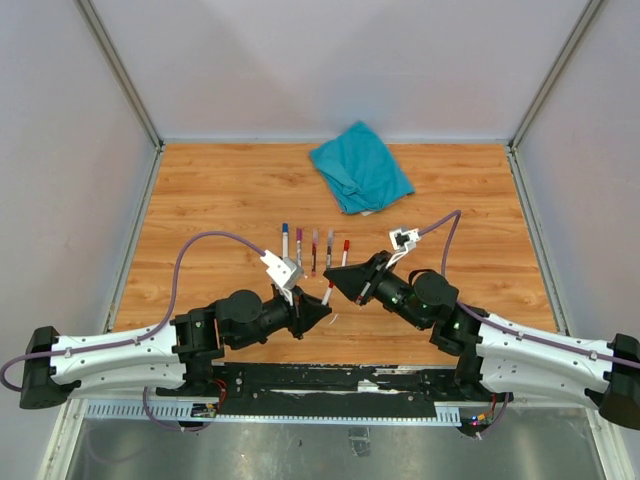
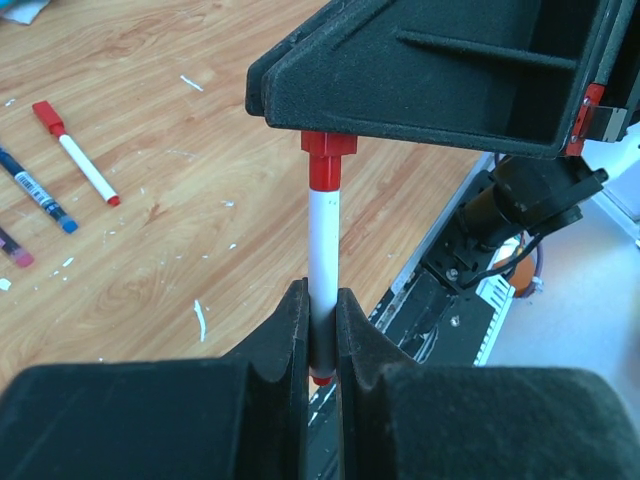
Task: Insert the pens into the pen caps
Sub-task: Press the pen cap onto the pen.
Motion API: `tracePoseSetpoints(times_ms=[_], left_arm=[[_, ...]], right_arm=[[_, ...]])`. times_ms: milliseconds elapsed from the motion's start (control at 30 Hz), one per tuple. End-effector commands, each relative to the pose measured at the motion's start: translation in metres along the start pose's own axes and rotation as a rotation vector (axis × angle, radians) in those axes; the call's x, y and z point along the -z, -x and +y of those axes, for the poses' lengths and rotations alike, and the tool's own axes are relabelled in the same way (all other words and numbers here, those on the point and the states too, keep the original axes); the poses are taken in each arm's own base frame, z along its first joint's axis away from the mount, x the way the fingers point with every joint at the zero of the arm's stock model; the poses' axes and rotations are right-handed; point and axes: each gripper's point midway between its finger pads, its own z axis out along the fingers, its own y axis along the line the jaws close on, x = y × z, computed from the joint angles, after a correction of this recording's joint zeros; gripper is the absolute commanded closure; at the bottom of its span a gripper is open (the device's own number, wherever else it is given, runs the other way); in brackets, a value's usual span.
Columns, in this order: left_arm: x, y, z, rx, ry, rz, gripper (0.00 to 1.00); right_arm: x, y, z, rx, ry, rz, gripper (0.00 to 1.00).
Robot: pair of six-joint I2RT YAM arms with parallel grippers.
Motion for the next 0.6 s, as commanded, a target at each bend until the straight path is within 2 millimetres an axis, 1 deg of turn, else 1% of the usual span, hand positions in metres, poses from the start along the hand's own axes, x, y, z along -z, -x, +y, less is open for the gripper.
tracePoseSetpoints(times_ms=[0,67,133,200,233,300,433,500,533,567], left_arm=[[0.027,0.151,-0.053,0.166,-0.169,-0.465,0.99],[0.026,0.148,-0.053,0.164,-0.165,-0.457,1.00],[0.023,0.144,-0.051,0.160,-0.158,-0.447,0.99],[0.021,0.138,-0.049,0.153,-0.151,-0.432,1.00],[0.019,0.135,-0.047,0.149,-0.145,-0.423,1.00],[0.016,0.127,-0.044,0.142,-0.133,-0.402,1.00],[0.012,0.108,-0.037,0.123,-0.109,-0.351,0.99],[0.011,0.100,-0.033,0.117,-0.093,-0.325,1.00],[0.011,0.097,-0.030,0.115,-0.085,-0.316,1.00],[0.012,0.095,-0.028,0.118,-0.079,-0.310,1.00]], right_arm=[[0.038,-0.107,-0.020,0.048,-0.005,0.405,0.99],[0.038,-0.104,-0.020,0.052,-0.008,0.393,0.99],[0.037,-0.096,-0.018,0.064,-0.007,0.367,0.99],[0.035,-0.083,-0.013,0.086,-0.008,0.330,0.99],[0.034,-0.074,-0.009,0.104,-0.006,0.307,0.97],[0.031,-0.056,-0.002,0.146,-0.008,0.263,0.86],[0.031,-0.007,0.015,0.251,-0.018,0.143,0.57],[0.035,0.018,0.023,0.287,-0.023,0.077,0.49],[0.038,0.032,0.028,0.299,-0.022,0.039,0.47],[0.041,0.041,0.031,0.310,-0.019,0.013,0.46]])
